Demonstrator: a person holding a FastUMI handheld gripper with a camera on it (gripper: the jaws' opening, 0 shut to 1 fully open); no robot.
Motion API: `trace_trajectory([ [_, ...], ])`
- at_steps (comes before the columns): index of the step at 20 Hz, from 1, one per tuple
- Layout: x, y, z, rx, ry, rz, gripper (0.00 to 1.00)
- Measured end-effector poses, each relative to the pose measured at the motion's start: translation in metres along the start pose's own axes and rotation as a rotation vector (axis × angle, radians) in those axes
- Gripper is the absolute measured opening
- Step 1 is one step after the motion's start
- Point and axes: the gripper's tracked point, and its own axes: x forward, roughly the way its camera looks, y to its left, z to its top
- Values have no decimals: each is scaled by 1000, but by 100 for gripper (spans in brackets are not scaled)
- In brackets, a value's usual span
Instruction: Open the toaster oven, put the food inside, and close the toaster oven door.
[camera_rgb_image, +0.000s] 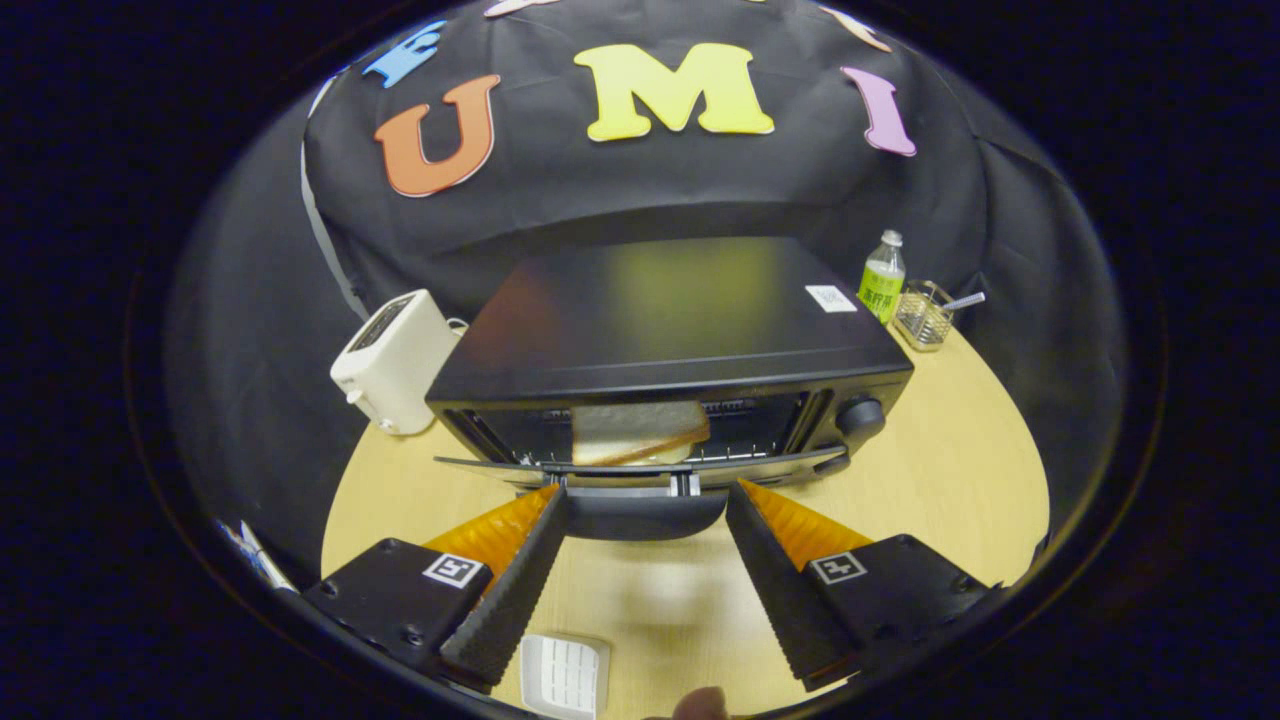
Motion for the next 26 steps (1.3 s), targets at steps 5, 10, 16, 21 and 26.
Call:
trace_trajectory([
  [5,-42,11,42,-7,-127,7,100],
  [10,-122,24,87,-15,-320,3,100],
  [16,-218,48,99,-41,-491,39,100],
  [21,-280,52,87,-61,-610,8,100],
  [26,-307,51,54,-53,-639,-1,100],
])
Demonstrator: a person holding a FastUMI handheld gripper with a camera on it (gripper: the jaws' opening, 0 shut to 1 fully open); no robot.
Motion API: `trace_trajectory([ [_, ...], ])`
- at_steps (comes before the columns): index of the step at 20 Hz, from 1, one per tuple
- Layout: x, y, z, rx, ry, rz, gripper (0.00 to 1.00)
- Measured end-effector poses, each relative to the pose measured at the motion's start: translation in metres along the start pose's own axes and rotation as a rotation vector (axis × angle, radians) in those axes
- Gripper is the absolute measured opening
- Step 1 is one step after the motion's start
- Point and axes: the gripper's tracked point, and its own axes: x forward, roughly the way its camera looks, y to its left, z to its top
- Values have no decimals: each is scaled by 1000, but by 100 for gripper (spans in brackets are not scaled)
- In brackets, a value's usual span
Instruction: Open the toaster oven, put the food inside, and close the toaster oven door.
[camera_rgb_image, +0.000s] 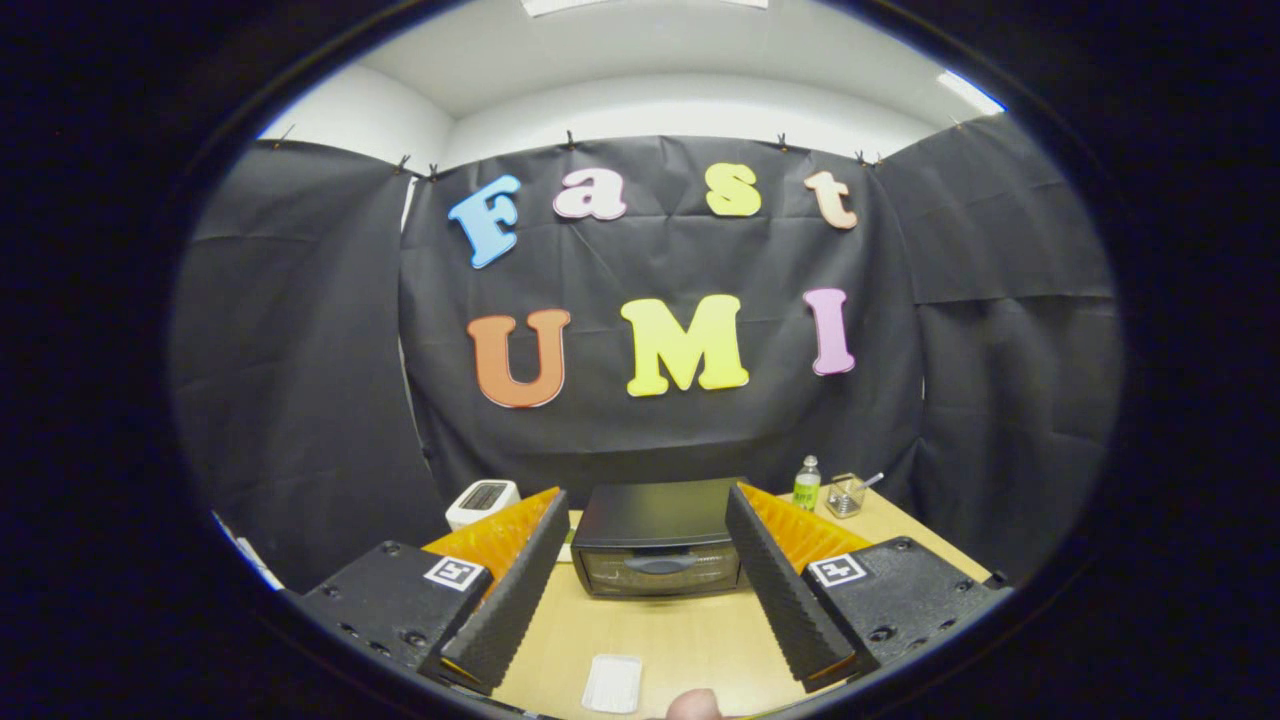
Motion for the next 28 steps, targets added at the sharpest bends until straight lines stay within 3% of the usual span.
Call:
trace_trajectory([
  [10,-24,11,-29,-8,48,30,100],
  [28,-21,7,-8,-32,15,7,100],
])
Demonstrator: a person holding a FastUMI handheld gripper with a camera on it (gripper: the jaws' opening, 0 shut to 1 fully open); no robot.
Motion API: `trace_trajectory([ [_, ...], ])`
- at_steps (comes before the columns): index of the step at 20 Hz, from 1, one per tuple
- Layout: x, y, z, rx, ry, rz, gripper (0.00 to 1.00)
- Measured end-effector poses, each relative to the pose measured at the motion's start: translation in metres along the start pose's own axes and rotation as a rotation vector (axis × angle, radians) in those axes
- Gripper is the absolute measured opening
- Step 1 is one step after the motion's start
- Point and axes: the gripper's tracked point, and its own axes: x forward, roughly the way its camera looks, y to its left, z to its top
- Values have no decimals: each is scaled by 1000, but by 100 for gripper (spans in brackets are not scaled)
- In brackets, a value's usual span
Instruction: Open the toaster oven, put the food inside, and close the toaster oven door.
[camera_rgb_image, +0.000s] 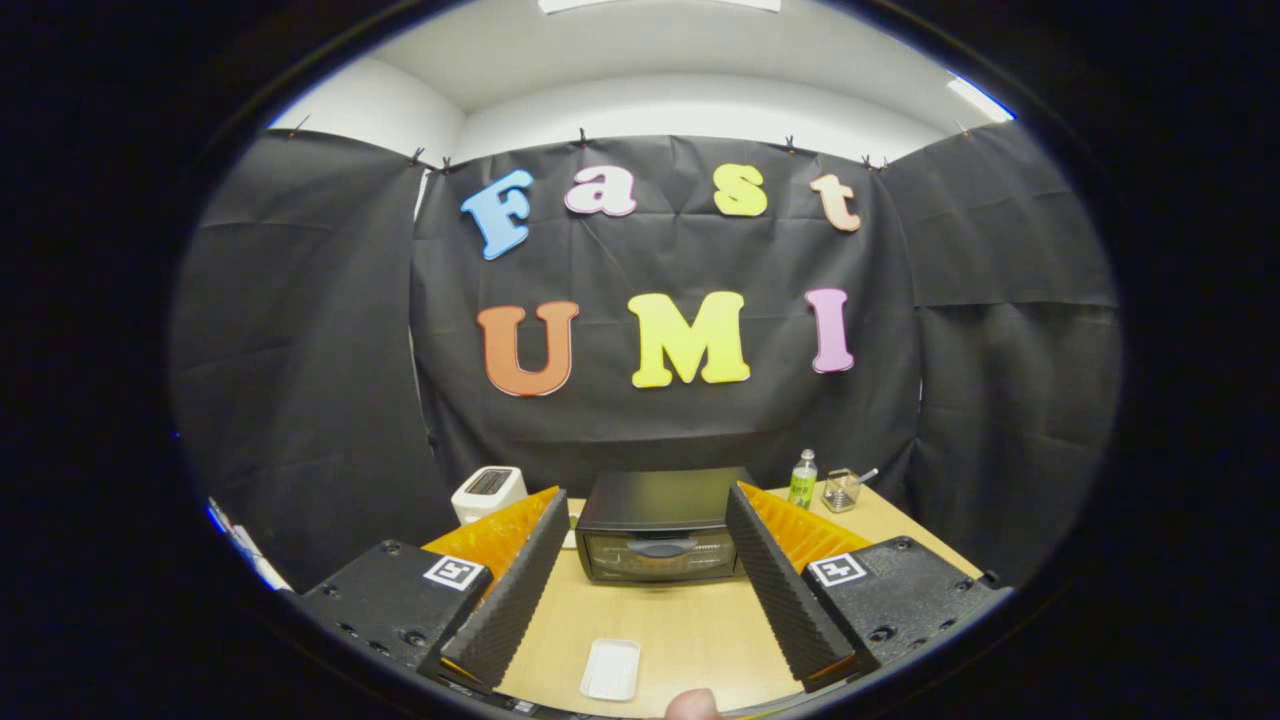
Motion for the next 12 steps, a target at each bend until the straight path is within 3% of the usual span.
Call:
trace_trajectory([
  [12,11,25,4,-10,-3,33,100],
])
